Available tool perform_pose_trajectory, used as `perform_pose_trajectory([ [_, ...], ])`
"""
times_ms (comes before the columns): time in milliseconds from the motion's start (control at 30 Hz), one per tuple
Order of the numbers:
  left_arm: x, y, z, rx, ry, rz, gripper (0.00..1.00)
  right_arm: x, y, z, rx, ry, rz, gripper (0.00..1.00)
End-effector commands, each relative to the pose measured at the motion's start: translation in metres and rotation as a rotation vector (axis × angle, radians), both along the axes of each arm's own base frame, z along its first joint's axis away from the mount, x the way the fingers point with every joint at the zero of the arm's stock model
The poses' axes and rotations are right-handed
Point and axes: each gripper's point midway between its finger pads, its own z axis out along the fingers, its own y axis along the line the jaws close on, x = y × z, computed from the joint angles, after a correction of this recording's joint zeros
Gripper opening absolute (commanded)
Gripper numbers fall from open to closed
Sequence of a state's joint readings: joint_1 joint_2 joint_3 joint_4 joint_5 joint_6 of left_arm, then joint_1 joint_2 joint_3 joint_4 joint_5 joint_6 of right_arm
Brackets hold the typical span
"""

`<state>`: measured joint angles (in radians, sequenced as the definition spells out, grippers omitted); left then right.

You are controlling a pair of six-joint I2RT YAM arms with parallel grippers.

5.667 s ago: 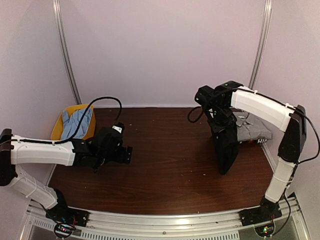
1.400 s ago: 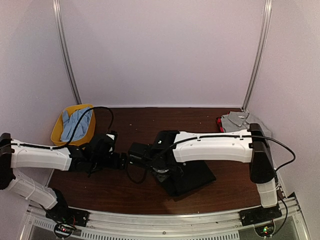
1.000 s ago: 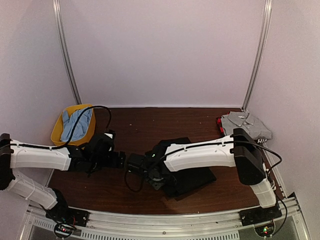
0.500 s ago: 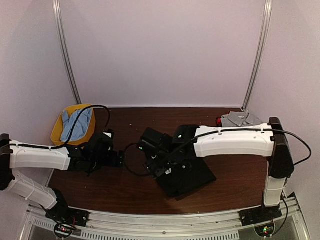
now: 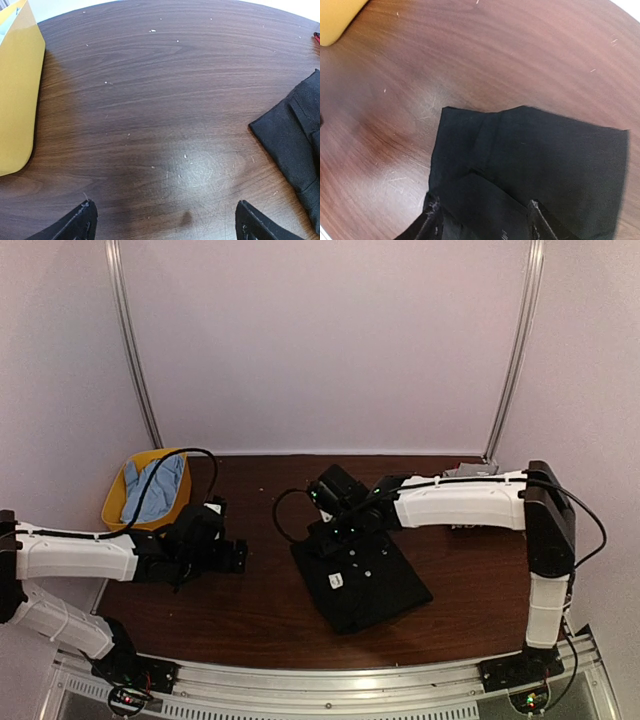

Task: Fold and stack the long sleeve shirts
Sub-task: Smooth out the square-folded shirt at the center of the board.

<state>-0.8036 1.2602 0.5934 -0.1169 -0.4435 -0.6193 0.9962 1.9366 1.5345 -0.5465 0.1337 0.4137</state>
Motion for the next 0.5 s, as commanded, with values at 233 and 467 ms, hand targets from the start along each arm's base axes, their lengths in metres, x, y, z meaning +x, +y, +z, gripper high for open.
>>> perform_pose_trajectory([
  [233, 0.002, 0.007, 0.004, -0.002, -0.025, 0.022, 0.98, -0.009, 0.040, -0.093, 0.018, 0.152, 0.081, 0.54],
  [467, -0.002, 0.001, 0.000, -0.024, -0.011, -0.013, 0.98, -0.018, 0.035, -0.078, 0.074, 0.144, 0.094, 0.70],
])
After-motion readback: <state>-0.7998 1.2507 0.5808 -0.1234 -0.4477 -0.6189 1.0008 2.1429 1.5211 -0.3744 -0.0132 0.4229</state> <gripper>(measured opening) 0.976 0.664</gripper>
